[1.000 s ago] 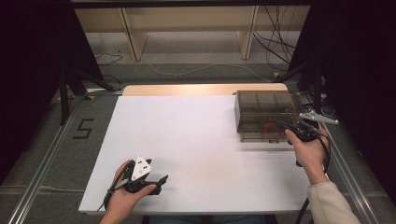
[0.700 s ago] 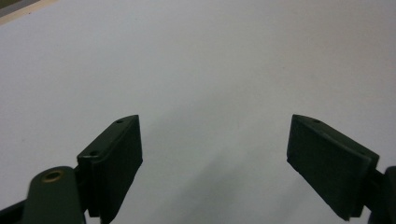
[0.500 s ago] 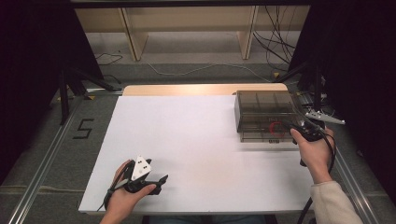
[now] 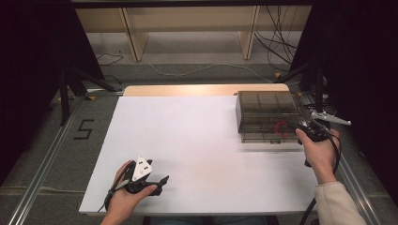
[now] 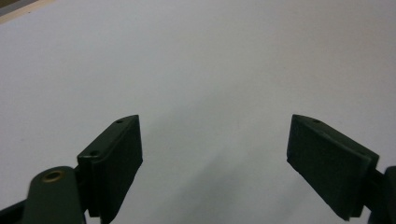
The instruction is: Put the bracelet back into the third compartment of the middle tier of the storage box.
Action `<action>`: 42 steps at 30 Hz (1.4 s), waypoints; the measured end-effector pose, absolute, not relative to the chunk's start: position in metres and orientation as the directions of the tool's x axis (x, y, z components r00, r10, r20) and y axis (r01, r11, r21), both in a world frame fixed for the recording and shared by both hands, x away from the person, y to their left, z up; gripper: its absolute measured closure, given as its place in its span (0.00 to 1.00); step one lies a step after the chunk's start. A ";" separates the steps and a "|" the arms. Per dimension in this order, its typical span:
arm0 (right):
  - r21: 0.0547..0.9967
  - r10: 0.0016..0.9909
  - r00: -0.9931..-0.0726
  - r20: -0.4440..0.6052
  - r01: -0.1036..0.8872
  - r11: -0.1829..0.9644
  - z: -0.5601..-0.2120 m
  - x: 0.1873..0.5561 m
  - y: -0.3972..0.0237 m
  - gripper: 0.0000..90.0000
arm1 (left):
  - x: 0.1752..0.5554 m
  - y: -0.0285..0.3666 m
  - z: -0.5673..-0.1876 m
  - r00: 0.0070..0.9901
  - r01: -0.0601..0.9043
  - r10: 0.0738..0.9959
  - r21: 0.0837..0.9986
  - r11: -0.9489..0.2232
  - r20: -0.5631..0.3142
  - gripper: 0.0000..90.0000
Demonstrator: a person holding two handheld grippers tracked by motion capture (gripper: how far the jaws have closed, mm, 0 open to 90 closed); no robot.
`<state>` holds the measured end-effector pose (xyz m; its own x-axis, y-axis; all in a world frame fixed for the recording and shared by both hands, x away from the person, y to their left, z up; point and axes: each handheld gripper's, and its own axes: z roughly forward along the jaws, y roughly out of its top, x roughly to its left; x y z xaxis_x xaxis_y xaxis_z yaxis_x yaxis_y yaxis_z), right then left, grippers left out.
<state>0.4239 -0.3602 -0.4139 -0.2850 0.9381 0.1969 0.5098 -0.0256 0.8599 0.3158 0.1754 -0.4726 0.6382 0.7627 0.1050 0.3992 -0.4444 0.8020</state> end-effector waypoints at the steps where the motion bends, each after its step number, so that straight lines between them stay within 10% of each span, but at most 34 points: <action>1: 0.860 0.939 -0.282 0.198 0.510 -0.028 -0.414 0.424 -0.361 0.98 | 0.316 0.175 -0.473 0.638 0.399 0.762 0.802 -0.445 0.105 0.20; 42: 0.854 0.967 -0.190 0.168 0.517 -0.047 -0.423 0.427 -0.387 0.98 | 0.315 0.176 -0.472 0.638 0.398 0.762 0.803 -0.444 0.105 0.20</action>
